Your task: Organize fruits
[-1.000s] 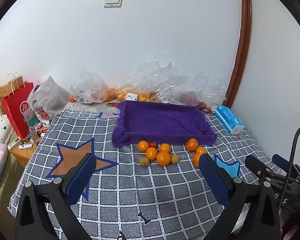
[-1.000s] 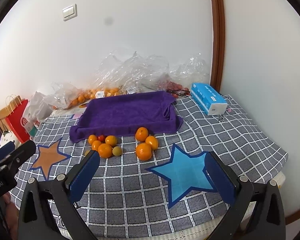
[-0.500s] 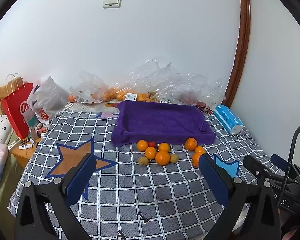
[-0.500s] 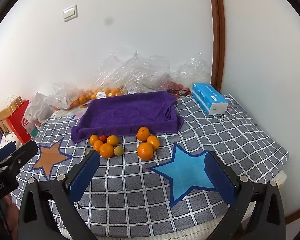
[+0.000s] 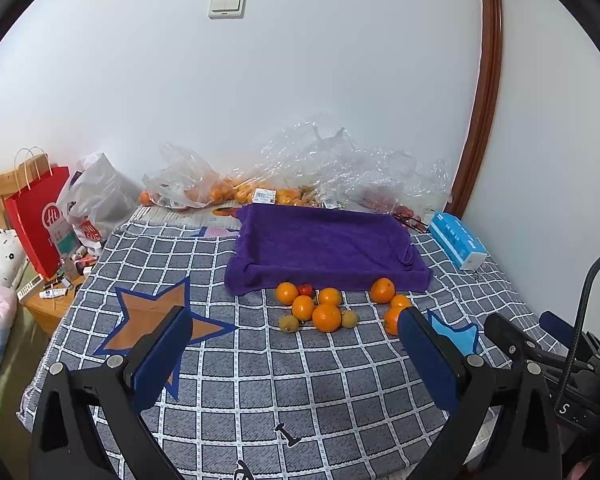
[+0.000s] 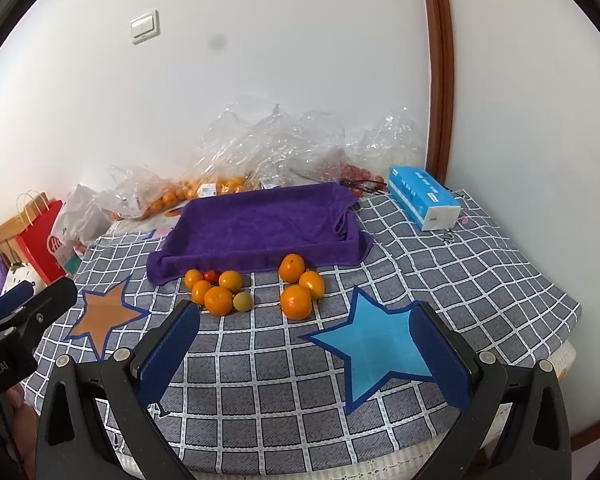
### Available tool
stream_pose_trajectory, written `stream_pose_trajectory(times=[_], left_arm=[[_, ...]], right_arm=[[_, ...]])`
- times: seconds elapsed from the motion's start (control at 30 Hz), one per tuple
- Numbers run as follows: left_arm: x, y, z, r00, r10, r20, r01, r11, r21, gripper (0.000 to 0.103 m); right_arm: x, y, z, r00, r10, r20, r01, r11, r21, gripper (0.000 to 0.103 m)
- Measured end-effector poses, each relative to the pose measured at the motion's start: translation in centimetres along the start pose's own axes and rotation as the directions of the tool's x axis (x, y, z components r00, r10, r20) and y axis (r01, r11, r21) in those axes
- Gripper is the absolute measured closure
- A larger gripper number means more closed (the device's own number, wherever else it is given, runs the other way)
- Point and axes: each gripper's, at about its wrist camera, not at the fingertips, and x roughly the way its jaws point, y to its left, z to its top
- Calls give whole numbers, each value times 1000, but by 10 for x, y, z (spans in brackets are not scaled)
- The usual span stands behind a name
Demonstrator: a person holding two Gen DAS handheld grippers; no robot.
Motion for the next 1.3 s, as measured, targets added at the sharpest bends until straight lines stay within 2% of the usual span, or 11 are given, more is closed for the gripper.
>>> stream_pose_trajectory(times=[0.7, 0.97, 1.2, 1.3], left_arm=[[15, 5, 2, 1000, 18, -8, -19, 1000, -6, 0], [44, 15, 1, 998, 50, -46, -51, 998, -23, 0], [84, 29, -8, 991, 86, -99, -89, 996, -19, 0], [100, 39, -11, 991, 60, -120, -65, 997, -42, 2]], right_arm=[[20, -1, -2, 1000, 10, -6, -9, 1000, 28, 0], [52, 5, -4, 998, -15, -53, 14, 1000, -25, 0], [92, 4, -13, 994, 18, -107, -18, 1000, -4, 0], [112, 0, -15, 990, 23, -138, -23, 1000, 3, 1]])
